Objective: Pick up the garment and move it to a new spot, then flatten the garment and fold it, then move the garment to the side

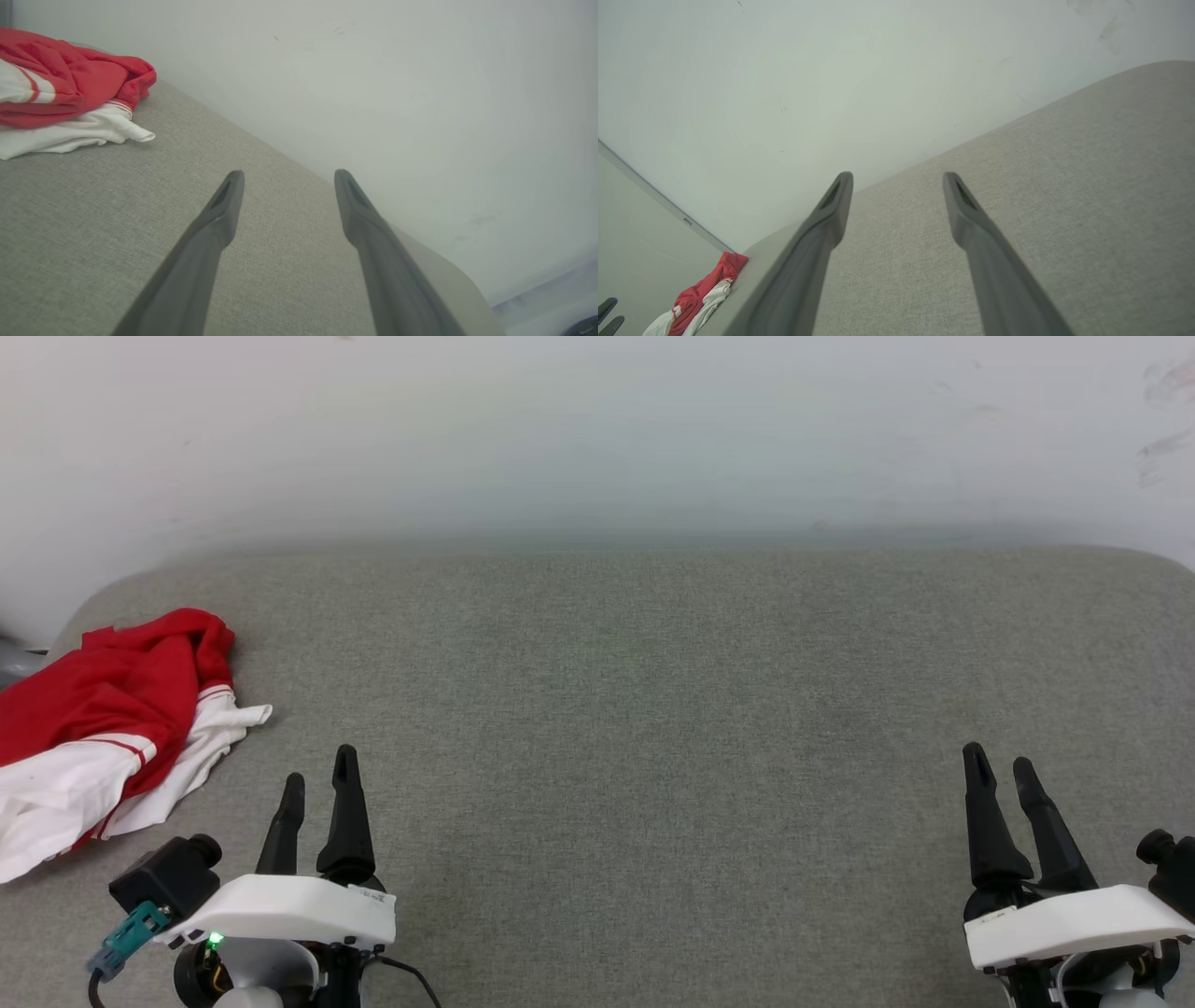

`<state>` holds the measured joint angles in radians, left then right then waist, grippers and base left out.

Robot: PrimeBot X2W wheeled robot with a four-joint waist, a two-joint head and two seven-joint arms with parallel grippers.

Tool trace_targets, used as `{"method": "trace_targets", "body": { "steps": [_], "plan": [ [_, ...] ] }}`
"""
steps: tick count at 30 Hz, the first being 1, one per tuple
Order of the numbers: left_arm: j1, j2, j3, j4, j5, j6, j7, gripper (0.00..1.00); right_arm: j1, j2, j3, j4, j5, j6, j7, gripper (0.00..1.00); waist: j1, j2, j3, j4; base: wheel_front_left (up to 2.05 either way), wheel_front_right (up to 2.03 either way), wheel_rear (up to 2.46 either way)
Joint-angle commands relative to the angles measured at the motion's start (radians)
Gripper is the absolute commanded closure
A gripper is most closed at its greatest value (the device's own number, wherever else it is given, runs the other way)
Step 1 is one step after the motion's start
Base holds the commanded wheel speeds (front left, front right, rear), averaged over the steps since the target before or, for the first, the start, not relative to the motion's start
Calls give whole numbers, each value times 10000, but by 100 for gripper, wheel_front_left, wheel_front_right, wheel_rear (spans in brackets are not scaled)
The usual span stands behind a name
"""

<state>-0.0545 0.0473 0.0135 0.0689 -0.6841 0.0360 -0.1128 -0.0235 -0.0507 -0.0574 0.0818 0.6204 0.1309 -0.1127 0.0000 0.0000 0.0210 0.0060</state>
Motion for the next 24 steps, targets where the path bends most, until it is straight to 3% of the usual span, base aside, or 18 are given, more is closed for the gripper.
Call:
{"method": "trace_targets", "body": {
  "steps": [1, 24],
  "plan": [
    [-19, 28, -24, -185, 395, 60, -108, 0, -36, 2, 16, -171, -404, -1, -107, 0, 0, 0, 18, 4, 0, 0, 0],
    [189, 37, -421, -500, 3411, 102, -725, 0, 160, 6, 148, -453, -3226, -2, -734, 0, 0, 0, 143, 3, 0, 0, 0]
  ]
}}
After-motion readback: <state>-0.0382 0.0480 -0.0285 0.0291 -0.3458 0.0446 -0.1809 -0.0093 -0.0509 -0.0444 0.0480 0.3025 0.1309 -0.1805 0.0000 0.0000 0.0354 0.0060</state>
